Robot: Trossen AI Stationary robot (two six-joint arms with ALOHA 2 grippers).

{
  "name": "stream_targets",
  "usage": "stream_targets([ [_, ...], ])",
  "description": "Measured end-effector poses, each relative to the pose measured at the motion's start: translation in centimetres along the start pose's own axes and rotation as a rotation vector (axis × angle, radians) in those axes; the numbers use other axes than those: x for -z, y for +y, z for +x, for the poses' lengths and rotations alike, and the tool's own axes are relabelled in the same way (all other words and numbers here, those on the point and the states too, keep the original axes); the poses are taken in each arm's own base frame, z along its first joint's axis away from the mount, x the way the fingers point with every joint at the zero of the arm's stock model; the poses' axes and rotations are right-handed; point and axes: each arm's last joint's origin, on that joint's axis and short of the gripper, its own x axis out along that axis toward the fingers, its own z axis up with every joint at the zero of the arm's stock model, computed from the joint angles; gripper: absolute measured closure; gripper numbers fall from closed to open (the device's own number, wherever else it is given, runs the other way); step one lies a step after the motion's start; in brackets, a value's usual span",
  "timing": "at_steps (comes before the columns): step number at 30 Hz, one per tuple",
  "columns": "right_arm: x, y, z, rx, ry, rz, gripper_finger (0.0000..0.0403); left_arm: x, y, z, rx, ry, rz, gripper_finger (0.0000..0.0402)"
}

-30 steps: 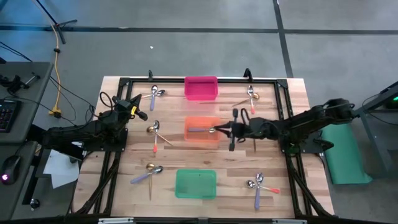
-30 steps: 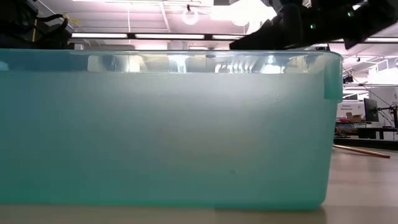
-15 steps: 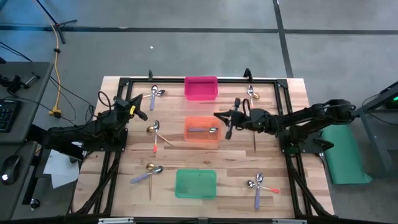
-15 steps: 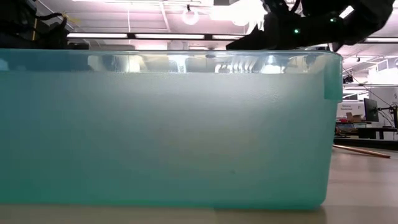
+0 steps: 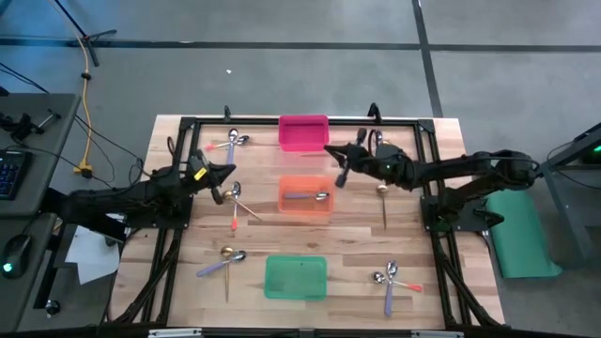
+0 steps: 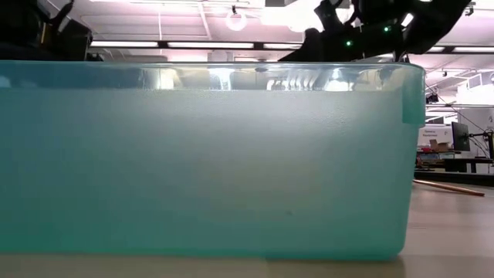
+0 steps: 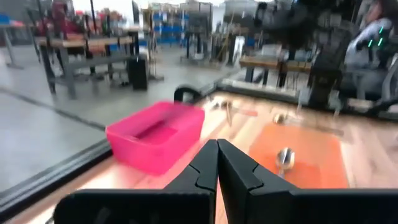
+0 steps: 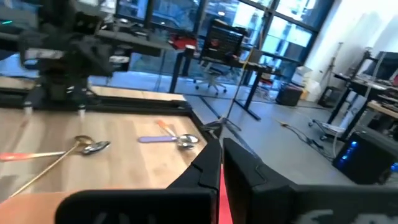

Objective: Sort silverware by color (type)
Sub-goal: Put the middle left gold spoon into the red bin

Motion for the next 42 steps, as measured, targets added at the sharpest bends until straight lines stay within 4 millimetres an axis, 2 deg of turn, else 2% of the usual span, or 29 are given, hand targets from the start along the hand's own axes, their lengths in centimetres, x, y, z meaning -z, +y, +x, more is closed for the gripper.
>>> stream_targets([
  [6,0.5,-1.3,0.3,0.045,0.027,0.049,0.0403,0.0,-0.3,0.8,-0.009,0.148,-0.001,0.0401],
  [13,1.0,-1.3,0.3,0.035,0.081,0.047,0.0403,-0.5,-0.9,2.5,0.0,0.298,0.032,0.0401],
  [24,1.0,-1.3,0.3,0.035,0.083,0.073,0.0403,-0.9,-2.5,5.3,0.151,0.642,0.02,0.0391],
  [32,1.1,-1.3,0.3,0.034,0.085,0.072,0.0403,0.1,-4.6,4.9,0.265,0.865,0.051,0.0336],
  [42,1.2,-1.2,0.3,0.03,0.104,0.068,0.0403,-0.4,-8.0,3.7,0.407,0.899,0.098,0.0282],
])
